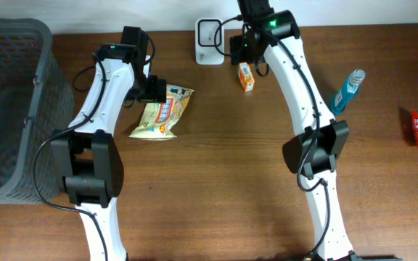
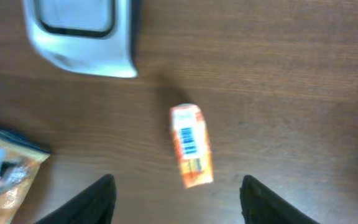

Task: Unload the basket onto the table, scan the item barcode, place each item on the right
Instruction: 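Move the right gripper toward the small orange box, then lower the right gripper onto the orange tissue pack and grasp it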

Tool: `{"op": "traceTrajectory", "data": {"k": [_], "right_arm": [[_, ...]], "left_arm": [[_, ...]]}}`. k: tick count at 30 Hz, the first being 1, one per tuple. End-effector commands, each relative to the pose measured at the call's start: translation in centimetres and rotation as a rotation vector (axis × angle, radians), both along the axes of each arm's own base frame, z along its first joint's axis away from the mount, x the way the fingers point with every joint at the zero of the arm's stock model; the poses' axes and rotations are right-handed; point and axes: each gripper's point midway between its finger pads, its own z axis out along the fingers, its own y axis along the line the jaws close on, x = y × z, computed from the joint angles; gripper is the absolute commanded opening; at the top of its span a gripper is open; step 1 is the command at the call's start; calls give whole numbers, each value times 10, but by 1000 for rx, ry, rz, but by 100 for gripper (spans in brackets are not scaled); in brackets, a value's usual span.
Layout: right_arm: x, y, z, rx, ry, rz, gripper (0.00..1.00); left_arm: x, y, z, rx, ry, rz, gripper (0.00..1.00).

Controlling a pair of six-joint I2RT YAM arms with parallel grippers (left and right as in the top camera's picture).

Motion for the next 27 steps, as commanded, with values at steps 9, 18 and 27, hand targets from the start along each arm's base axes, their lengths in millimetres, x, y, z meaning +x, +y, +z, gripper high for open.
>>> {"op": "traceTrajectory", "data": {"k": [9, 18, 27], "right_arm": [[14, -45, -64, 28, 73, -83, 45], [3, -18, -86, 118, 132, -21, 42], [-26, 46, -86, 249, 206, 163, 43]], "left_arm": [[3, 0, 3, 7, -11, -6, 99], [3, 0, 3, 7, -11, -6, 99], [3, 0, 3, 7, -11, -6, 99]]}}
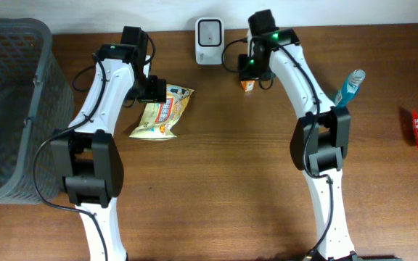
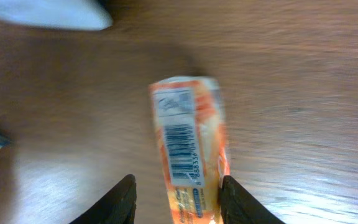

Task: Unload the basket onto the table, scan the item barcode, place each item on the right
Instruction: 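Lower the right gripper onto the orange tissue pack and grasp it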

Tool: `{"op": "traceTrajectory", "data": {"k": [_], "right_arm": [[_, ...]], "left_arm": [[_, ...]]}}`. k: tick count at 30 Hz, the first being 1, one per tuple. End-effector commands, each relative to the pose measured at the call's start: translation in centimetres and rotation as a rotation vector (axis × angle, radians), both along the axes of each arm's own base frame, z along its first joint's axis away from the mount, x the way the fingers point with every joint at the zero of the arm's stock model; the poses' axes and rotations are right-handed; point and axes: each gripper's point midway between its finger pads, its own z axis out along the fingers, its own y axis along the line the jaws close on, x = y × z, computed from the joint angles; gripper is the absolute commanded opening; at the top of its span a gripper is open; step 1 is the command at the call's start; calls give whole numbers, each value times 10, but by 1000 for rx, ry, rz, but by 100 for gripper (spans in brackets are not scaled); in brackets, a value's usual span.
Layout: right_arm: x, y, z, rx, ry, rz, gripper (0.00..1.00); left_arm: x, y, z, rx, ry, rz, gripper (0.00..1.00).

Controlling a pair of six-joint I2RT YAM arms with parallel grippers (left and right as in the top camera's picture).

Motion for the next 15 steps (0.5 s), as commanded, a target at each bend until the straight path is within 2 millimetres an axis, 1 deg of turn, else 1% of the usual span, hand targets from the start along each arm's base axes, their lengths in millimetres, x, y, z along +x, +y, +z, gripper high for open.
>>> {"op": "traceTrajectory", "data": {"k": [1, 4, 6, 9, 12, 15], "right_arm": [[-19, 44, 1, 110, 39, 117, 43], [-28, 66, 2, 128, 46, 160, 44], [-31, 73, 1, 105, 41, 172, 45], [-30, 66, 5, 43, 23, 157, 46], [-22, 50, 15, 5, -6, 103, 52], [-10, 26, 17, -12, -14, -2, 56]], "left_arm": [[3, 0, 3, 7, -11, -6, 99], [3, 0, 3, 7, -11, -6, 99], [3, 0, 3, 7, -11, -6, 99], [3, 0, 3, 7, -11, -6, 99], [3, -1, 3, 7, -11, -8, 99], [3, -1, 3, 7, -11, -8, 99]]}}
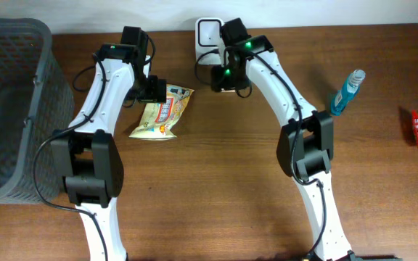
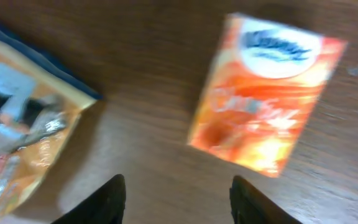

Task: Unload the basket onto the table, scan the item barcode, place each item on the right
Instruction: 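Lower the right gripper onto the orange tissue pack and grasp it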

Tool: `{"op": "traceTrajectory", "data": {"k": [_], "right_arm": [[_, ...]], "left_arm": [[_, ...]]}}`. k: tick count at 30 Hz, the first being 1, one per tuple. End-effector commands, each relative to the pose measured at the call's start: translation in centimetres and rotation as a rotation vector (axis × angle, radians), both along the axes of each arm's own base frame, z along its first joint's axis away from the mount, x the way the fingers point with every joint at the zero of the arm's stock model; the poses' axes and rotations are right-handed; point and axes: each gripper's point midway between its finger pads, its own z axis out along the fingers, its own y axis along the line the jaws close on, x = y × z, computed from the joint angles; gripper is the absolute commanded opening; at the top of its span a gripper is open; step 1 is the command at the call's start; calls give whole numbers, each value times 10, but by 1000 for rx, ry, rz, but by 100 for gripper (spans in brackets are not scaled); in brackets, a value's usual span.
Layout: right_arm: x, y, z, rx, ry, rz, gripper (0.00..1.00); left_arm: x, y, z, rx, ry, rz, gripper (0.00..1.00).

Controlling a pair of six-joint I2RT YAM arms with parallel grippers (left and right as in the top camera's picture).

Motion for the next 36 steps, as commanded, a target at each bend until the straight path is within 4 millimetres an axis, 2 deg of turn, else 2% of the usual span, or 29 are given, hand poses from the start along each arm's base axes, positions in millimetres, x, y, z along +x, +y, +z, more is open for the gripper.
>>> {"op": "traceTrajectory", "data": {"k": [1, 4, 11, 18, 20, 29, 33, 36], "right_arm": [[19, -40, 17, -35, -44, -139, 56], [25, -47, 12, -12, -43, -151, 57], [29, -38, -11, 59, -37, -134, 57], [41, -35, -9, 93, -74, -174, 55], [43, -35, -10, 99, -76, -183, 49], [36, -30, -30, 110, -26, -181, 47], [35, -30, -33, 113, -16, -185, 32], [33, -33, -33, 121, -4, -188, 29]], "left_arm": [[3, -1, 3, 7, -11, -8, 99], [3, -1, 3, 7, -11, -8, 99], [3, -1, 3, 7, -11, -8, 99], [3, 0, 3, 7, -11, -6, 99], [3, -1, 3, 7, -11, -8, 99], [3, -1, 3, 7, -11, -8, 99], [3, -1, 3, 7, -11, -8, 99], [3, -1, 3, 7, -11, -8, 99]]}}
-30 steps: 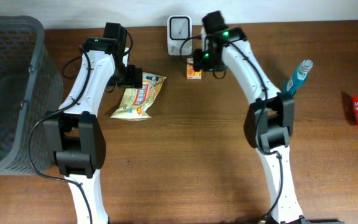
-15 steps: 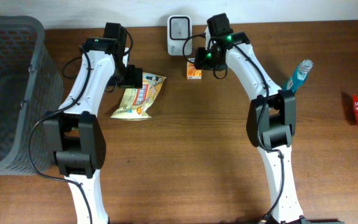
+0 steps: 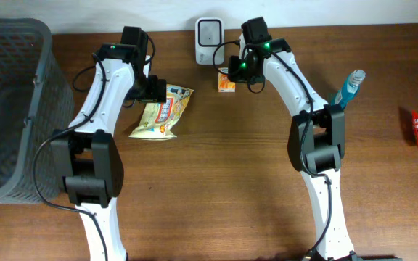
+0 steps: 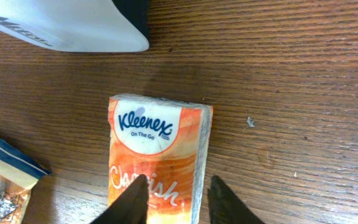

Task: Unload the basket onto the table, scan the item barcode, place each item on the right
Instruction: 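Lower the right gripper onto the orange tissue pack and grasp it, then lift the orange tissue pack and hold it before the scanner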

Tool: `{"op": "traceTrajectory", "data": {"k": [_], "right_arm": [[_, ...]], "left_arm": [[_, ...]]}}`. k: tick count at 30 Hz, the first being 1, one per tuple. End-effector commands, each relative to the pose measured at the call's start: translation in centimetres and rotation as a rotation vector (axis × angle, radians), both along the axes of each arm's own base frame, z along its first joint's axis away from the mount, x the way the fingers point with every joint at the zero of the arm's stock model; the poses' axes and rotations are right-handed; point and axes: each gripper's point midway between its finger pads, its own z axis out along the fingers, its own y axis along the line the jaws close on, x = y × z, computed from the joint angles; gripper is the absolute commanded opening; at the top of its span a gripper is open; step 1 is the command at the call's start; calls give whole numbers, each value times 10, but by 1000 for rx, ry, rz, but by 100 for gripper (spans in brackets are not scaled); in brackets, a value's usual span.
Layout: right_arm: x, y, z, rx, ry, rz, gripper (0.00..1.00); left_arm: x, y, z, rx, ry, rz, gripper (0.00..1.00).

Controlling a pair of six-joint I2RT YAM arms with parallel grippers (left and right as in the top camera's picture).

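An orange Kleenex tissue pack (image 3: 226,80) lies flat on the wooden table, brand face up (image 4: 157,152), its barcode out of sight. The white scanner (image 3: 209,32) stands just behind it, its base showing in the wrist view (image 4: 67,25). My right gripper (image 4: 179,182) hovers over the pack's near end, open. One finger (image 4: 135,199) crosses the pack's face; the other sits past its right edge. My left gripper (image 3: 154,88) rests at the top corner of a yellow snack bag (image 3: 163,114), its jaws too small to read.
A grey mesh basket (image 3: 9,109) fills the far left. A blue spray bottle (image 3: 347,90) lies by the right arm, and a red packet is at the right edge. The snack bag's corner (image 4: 5,165) lies left of the pack.
My right gripper has shifted right from in front of the scanner, uncovering the pack in the overhead view. The pack now lies squarely under the fingers, which stand closer together. The left arm is unchanged.
The pack first stood on its edge, barcode up, right of the scanner with my right gripper open above it. Then the fingers straddled it. Then it lay flat, brand face up, further left below the scanner. It remains flat there now.
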Motion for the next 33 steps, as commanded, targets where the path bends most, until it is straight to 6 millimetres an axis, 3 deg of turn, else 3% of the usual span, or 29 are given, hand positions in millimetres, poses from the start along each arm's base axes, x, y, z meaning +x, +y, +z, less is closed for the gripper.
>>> {"op": "traceTrajectory", "data": {"k": [1, 5, 12, 14, 19, 22, 25, 29, 33], "right_arm": [[-7, -1, -14, 19, 50, 0, 29], [-8, -5, -16, 19, 58, -5, 39], [-12, 0, -28, -1, 77, 2, 40], [-12, -1, -28, -1, 79, 1, 34], [-12, -1, -32, -3, 84, 1, 34], [-12, -1, -32, -1, 85, 1, 23], [-13, 2, -31, 15, 89, 8, 4], [-14, 6, -24, 90, 101, 25, 4], [-10, -4, -5, 276, 126, 32, 4]], "left_arm": [[3, -1, 3, 7, -11, -8, 99], [3, -1, 3, 7, -11, -8, 99], [3, -1, 3, 7, -11, -8, 99], [3, -1, 3, 7, -11, -8, 99], [3, -1, 3, 7, -11, -8, 99], [3, -1, 3, 7, -11, -8, 99], [3, -1, 3, 7, -11, -8, 99], [3, 0, 3, 7, -11, -6, 99], [3, -1, 3, 7, -11, -7, 99]]}}
